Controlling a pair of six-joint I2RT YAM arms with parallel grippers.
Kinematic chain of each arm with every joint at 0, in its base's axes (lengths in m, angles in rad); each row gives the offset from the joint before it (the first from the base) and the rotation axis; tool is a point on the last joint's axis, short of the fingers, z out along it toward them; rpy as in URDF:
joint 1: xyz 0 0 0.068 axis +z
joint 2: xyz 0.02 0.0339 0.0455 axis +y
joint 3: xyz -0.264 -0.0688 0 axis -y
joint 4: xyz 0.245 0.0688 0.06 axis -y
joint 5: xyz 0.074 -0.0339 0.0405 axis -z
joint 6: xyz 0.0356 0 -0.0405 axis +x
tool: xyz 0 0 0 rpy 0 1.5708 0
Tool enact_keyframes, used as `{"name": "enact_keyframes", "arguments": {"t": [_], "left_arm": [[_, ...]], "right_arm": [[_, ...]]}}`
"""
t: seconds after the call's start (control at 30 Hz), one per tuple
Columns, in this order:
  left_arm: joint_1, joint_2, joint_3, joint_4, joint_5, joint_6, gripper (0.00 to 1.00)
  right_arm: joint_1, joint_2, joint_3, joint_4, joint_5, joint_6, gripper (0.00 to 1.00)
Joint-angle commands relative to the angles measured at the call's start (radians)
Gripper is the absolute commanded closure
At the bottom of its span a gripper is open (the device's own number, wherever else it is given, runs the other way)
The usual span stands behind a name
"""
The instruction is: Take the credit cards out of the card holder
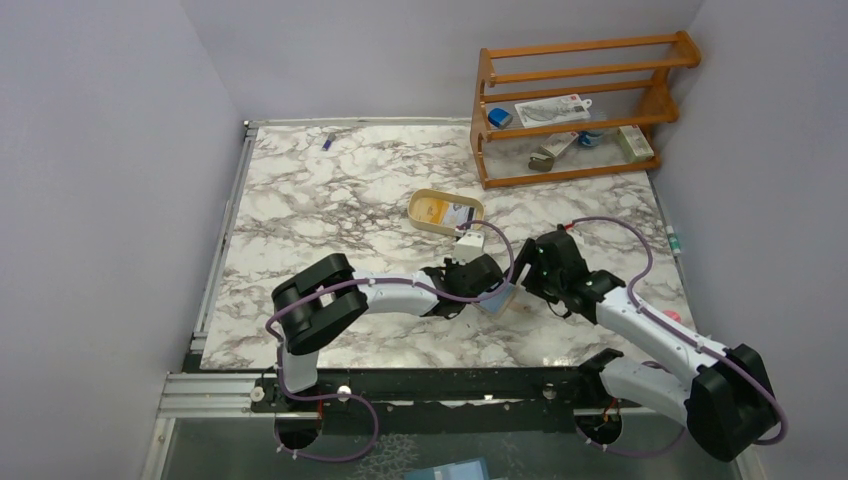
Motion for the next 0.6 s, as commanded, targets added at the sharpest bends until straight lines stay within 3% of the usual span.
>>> {"name": "enact_keyframes", "arguments": {"t": [0.0, 0.17, 0.4, 0.57], "left_arm": [[0.012, 0.159, -0.079, -0.096, 0.126, -0.005, 1.0], [0.015, 0.167, -0.096, -0.064, 0.161, -0.011, 1.0], [0.072, 0.143, -0.185, 0.097, 0.337, -0.03, 1.0], [0.1, 0.122, -0.229, 0.171, 0.416, -0.076, 1.0]], "right_arm": [[0.003, -0.031, 0.016, 0.013, 0.005, -0.014, 0.22], [0.003, -0.059, 0.025, 0.026, 0.014, -0.056, 0.22], [0.003, 0.065, 0.041, 0.103, -0.134, -0.093, 0.23], [0.003, 0.108, 0.038, 0.123, -0.152, -0.094, 0.23]]}}
